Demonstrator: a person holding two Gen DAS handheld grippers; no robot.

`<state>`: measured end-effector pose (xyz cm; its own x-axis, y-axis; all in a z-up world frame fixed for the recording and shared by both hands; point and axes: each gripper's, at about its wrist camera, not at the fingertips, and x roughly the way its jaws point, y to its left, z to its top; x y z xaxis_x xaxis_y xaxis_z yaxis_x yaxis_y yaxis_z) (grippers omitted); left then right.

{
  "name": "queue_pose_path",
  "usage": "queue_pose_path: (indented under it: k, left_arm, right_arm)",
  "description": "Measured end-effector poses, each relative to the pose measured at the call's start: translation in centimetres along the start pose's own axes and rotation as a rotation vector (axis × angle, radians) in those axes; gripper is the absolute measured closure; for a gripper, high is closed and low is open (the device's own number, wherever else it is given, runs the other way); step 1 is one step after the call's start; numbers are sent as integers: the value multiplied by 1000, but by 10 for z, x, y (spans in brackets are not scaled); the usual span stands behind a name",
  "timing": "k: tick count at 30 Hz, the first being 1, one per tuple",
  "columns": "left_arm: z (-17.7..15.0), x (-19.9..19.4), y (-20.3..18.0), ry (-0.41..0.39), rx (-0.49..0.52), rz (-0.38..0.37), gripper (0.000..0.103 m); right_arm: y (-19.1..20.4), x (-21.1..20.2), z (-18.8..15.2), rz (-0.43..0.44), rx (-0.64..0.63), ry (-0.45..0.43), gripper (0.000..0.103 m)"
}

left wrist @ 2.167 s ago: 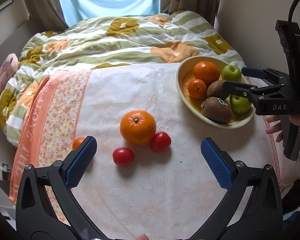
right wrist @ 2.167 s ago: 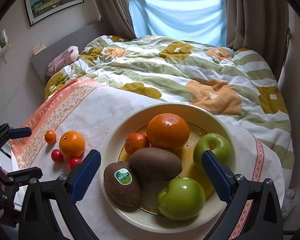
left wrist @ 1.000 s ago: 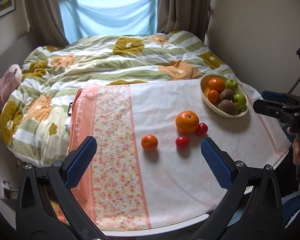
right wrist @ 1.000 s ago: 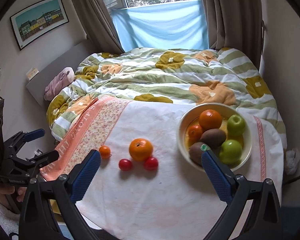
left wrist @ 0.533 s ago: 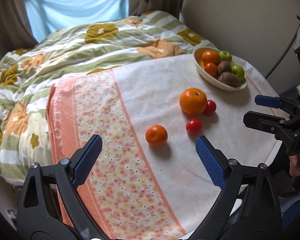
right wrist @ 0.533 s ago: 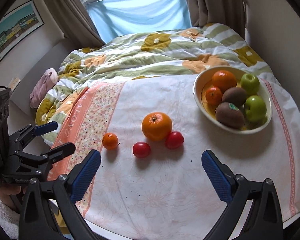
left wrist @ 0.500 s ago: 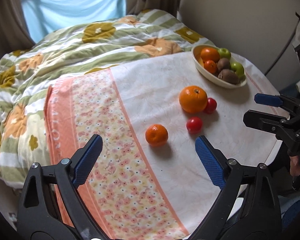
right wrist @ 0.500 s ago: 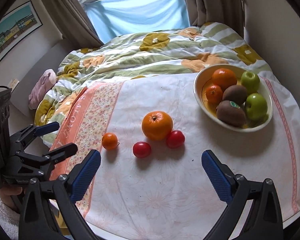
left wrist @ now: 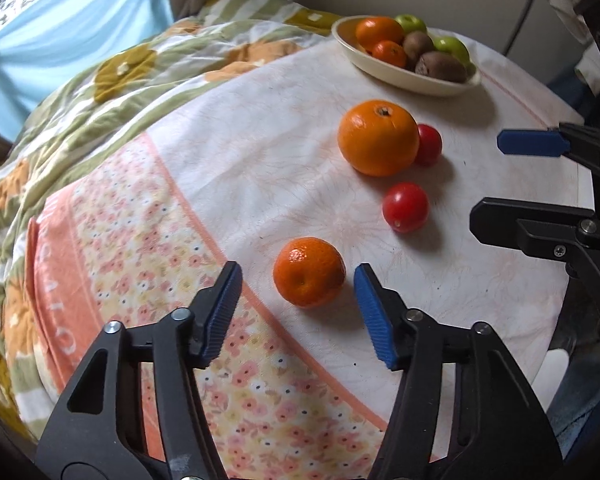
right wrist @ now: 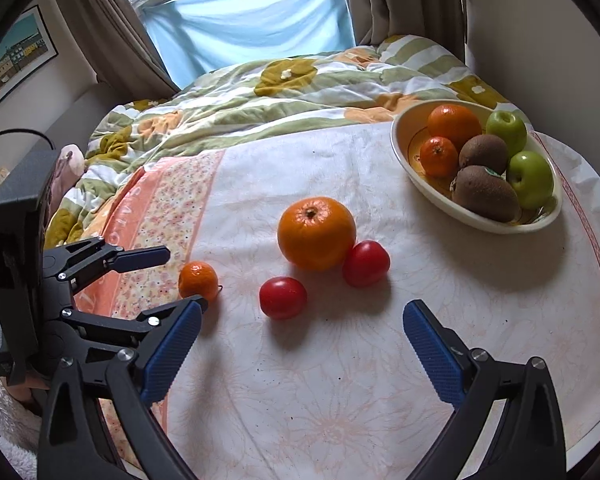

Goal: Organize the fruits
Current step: 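Move the left tool to the small mandarin and grasp it, then lift the mandarin with the left tool while the right tool grasps a red tomato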

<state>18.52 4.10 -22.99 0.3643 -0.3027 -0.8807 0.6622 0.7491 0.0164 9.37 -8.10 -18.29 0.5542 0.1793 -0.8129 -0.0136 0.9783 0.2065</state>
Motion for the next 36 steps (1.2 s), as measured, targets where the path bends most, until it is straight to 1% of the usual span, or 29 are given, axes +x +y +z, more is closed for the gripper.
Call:
queue_pose_path:
  k: [3,5,6,15,19,23,26,27,30,33,36]
  left_arm:
    - [1,7,-4,11,31,-12,51]
    - [1,11,-5,15,43,-20,59]
    - [2,12,-6,16,46,-23,61]
    - [0,11,-2,11,58,-39,62]
    - [-3,7,1,15,41,-41,62]
    - [-9,2,7,21,3,-34,62]
    - [-15,-2,11,29,-29,-23,62]
    - [-17,-3,13,34,-40,-21,62]
    - [-22,-6,18,37,-70,-11,62]
    - [-27,-10,22,34,-95,0,62]
    - [-30,-12,24,32,-111,11,62]
  right_arm:
    - [2,6,0,-13,-3,6,2]
    - [2,9,-1,-19,-3,7,2]
    - [2,9,0,-24,-3,7,2]
    - [2,17,0,-38,8,14,4]
    - [5,25,2,-40,-9,39,14]
    - [9,30,1,-38,-26,53,19]
    - [12,35,2,-31,-45,68,27]
    - [13,37,2,-32,-50,72,28]
    - [14,41,3,-30,-64,77,29]
    - [17,47,4,-28,-85,88,37]
    - [18,51,4,-26,-96,96,41]
